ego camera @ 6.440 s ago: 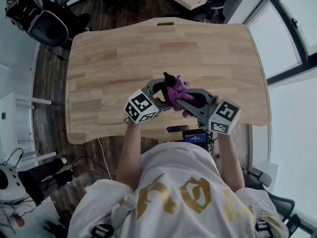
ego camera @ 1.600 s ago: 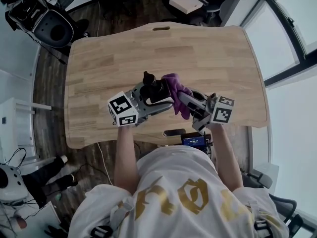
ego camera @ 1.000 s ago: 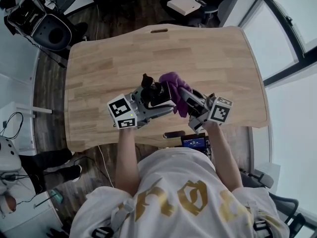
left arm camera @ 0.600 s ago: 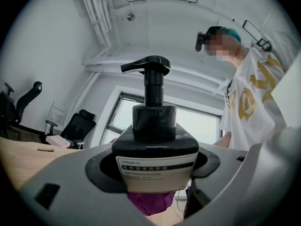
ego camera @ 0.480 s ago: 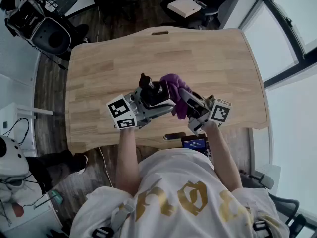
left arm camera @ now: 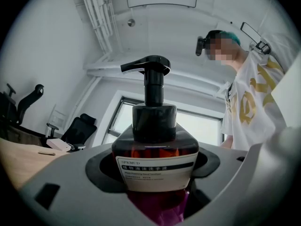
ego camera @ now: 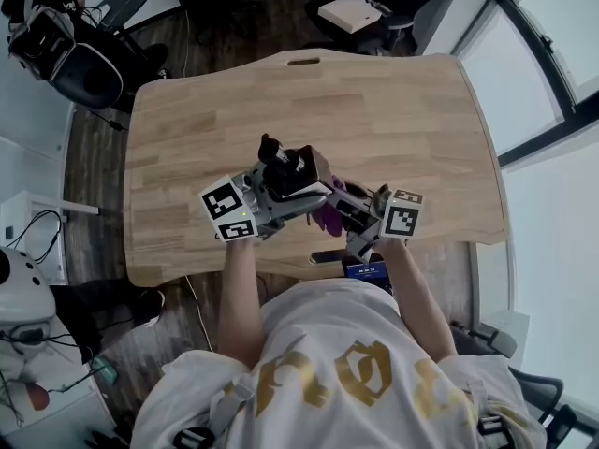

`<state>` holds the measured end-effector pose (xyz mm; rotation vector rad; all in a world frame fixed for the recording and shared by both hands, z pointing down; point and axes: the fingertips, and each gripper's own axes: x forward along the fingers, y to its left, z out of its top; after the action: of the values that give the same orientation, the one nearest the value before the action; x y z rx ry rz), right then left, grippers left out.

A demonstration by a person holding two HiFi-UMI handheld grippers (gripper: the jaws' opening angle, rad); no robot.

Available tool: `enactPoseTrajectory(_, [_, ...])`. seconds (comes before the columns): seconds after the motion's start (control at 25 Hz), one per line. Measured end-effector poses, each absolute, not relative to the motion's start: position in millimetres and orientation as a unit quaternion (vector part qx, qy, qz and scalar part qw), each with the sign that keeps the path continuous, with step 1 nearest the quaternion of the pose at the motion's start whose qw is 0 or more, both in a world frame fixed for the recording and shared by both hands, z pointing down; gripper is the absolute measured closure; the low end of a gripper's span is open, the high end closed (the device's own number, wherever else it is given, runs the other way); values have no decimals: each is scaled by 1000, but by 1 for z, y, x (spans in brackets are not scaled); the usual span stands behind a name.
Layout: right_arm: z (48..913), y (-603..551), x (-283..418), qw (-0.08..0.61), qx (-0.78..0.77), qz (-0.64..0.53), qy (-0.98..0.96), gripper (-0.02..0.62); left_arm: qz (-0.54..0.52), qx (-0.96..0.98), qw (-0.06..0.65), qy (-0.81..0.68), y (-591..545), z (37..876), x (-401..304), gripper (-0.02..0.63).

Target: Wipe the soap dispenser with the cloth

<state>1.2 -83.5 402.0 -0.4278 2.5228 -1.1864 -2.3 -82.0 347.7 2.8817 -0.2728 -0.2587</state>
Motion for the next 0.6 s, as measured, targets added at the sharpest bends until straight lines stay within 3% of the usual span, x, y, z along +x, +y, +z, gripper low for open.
enactPoseTrajectory(0.4, [402, -77, -14, 168, -124, -434, 877, 545, -106, 981, 121, -104, -89, 340, -4, 250])
enactPoseTrajectory(0.6, [408, -73, -29, 138, -120, -431, 883, 545, -107, 982, 123, -100, -90, 340, -3, 250])
